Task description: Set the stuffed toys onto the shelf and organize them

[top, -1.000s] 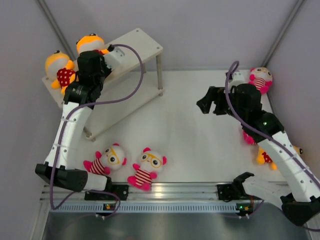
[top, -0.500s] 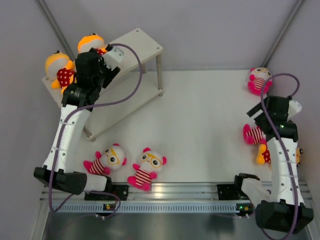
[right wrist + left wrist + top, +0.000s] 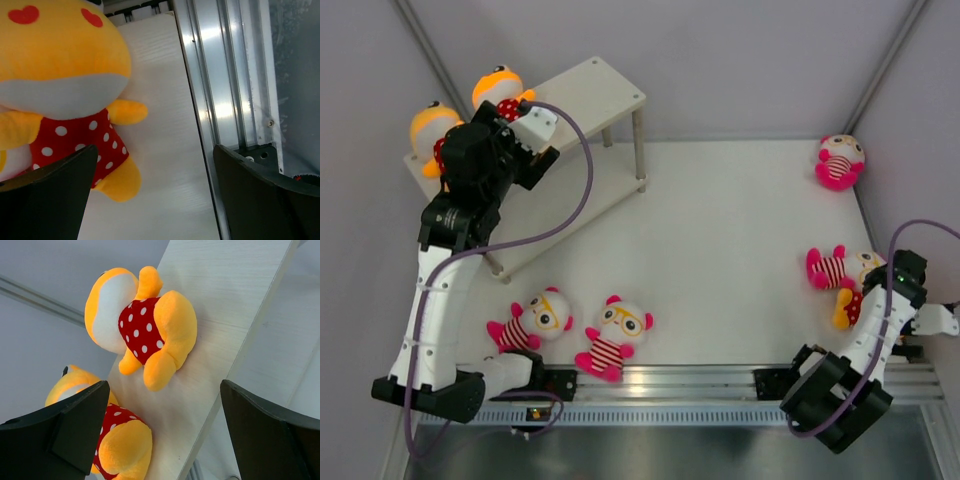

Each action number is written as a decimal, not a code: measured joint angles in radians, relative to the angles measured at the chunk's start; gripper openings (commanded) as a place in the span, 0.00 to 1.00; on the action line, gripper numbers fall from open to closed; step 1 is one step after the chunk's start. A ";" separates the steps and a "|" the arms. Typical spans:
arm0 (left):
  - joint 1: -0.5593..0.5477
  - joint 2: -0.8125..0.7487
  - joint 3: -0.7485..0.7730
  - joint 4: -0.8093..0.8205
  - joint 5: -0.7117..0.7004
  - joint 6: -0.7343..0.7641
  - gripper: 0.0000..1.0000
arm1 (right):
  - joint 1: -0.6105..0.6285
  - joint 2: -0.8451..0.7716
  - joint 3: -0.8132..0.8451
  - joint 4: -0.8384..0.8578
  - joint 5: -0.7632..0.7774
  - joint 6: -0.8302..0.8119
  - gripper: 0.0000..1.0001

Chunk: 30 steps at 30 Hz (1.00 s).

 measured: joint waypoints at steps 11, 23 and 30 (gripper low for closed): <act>0.000 -0.007 -0.024 0.001 0.016 0.003 0.98 | -0.017 0.050 -0.176 0.436 -0.156 -0.161 0.45; -0.001 -0.022 -0.033 -0.006 0.017 0.011 0.98 | -0.072 0.087 -0.191 0.578 -0.346 -0.317 0.00; -0.003 -0.028 -0.023 -0.042 0.053 0.018 0.97 | -0.076 -0.189 -0.153 0.517 -0.446 -0.381 0.00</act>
